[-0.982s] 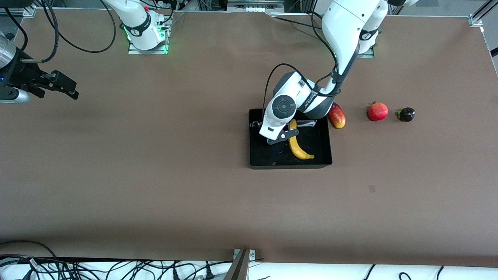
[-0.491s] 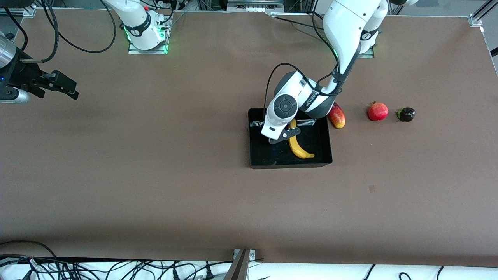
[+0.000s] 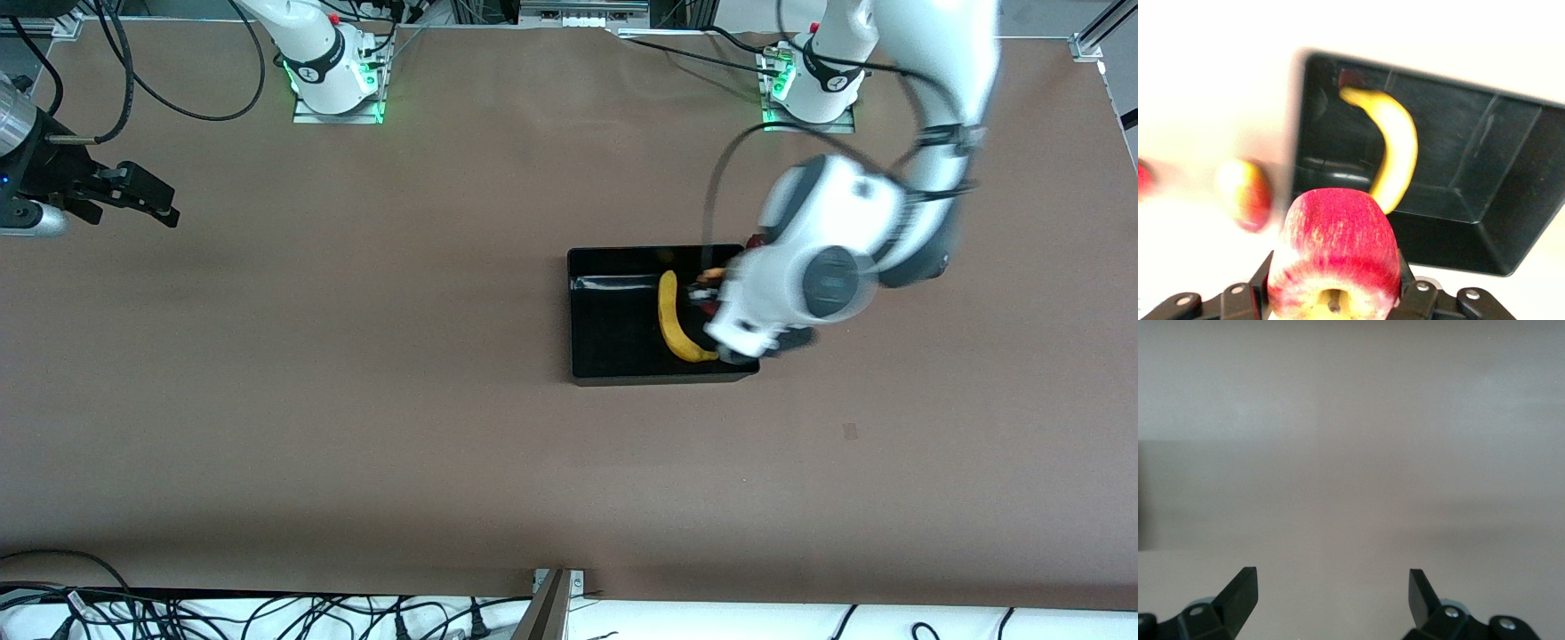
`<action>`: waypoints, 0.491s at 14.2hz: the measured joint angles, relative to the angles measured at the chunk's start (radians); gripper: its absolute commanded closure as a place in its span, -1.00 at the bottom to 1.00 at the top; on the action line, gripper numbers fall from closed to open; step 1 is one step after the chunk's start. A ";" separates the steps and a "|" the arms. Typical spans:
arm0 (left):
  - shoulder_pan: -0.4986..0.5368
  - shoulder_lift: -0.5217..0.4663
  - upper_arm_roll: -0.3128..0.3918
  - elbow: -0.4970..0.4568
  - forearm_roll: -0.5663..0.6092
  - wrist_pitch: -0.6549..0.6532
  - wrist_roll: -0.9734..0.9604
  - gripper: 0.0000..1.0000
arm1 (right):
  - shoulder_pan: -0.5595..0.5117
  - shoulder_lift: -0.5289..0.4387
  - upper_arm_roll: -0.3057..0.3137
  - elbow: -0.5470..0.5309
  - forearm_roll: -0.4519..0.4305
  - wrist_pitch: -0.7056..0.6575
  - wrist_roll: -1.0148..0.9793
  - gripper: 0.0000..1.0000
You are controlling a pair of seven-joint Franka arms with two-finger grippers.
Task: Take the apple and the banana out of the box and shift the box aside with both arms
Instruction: 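Carry the apple out of the tray with the left gripper and set it down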
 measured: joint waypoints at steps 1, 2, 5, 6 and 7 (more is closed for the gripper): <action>0.073 -0.008 0.004 0.002 0.029 -0.006 0.122 1.00 | 0.000 0.000 0.000 0.000 0.000 0.000 0.000 -1.00; 0.140 -0.002 0.008 -0.001 0.071 0.008 0.238 1.00 | 0.000 0.000 0.000 0.000 0.000 0.000 0.000 -1.00; 0.274 0.078 0.046 -0.022 0.133 0.203 0.510 1.00 | 0.000 0.000 0.000 0.000 0.000 0.000 0.000 -1.00; 0.287 0.114 0.077 -0.032 0.133 0.276 0.578 1.00 | 0.000 0.000 0.000 0.000 0.000 0.000 0.000 -1.00; 0.293 0.144 0.094 -0.045 0.133 0.342 0.624 1.00 | 0.000 0.000 0.000 0.000 0.000 0.000 0.000 -1.00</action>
